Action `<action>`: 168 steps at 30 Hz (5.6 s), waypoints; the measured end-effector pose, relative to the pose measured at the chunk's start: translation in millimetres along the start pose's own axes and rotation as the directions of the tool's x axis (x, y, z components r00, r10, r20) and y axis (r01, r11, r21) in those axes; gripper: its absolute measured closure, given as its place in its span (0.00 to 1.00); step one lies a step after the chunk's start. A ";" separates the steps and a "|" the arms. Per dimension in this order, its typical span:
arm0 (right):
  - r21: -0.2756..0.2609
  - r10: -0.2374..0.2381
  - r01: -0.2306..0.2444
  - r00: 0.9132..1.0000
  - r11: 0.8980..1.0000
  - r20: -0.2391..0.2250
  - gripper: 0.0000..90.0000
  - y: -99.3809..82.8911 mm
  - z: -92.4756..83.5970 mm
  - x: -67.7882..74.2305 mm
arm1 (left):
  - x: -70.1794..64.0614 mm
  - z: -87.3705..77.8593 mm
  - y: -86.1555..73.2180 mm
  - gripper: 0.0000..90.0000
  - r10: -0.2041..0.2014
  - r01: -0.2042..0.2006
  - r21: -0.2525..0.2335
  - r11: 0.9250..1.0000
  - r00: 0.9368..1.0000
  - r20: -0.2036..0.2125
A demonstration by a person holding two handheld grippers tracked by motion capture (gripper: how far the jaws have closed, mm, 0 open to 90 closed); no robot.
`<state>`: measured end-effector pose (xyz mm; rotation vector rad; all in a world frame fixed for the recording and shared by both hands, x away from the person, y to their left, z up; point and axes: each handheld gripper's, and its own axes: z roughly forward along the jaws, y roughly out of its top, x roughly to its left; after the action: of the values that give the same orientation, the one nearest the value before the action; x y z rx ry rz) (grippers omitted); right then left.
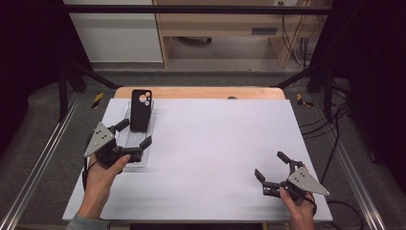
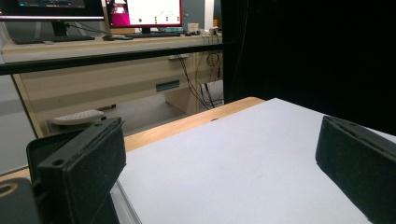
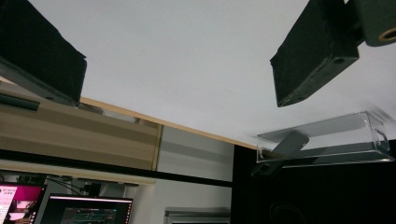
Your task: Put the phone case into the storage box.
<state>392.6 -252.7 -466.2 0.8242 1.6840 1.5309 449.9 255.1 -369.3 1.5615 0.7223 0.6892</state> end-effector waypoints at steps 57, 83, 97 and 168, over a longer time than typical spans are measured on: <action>0.007 -0.006 0.006 1.000 1.000 -0.002 0.04 -0.4 0.8 0.8 | 6.8 -39.7 -30.0 0.01 0.018 -0.018 -0.043 0.999 1.000 -0.003; 0.008 -0.004 0.004 1.000 1.000 0.000 0.04 -0.5 0.9 0.7 | 17.0 -56.5 -39.0 0.01 0.015 -0.018 -0.067 0.998 0.999 -0.040; 0.009 -0.006 0.006 1.000 1.000 -0.001 0.04 -0.5 0.9 0.6 | 19.3 -61.3 -43.5 0.01 0.019 -0.023 -0.073 0.997 0.998 -0.053; 0.026 0.009 -0.009 1.000 1.000 0.016 0.04 -2.5 5.2 -3.2 | 11.8 -47.8 -78.7 0.01 0.051 -0.051 -0.007 0.999 0.999 0.014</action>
<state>398.7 -252.8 -468.7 0.8567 1.6942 1.5075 415.4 300.8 -442.4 1.5822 0.6714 0.7172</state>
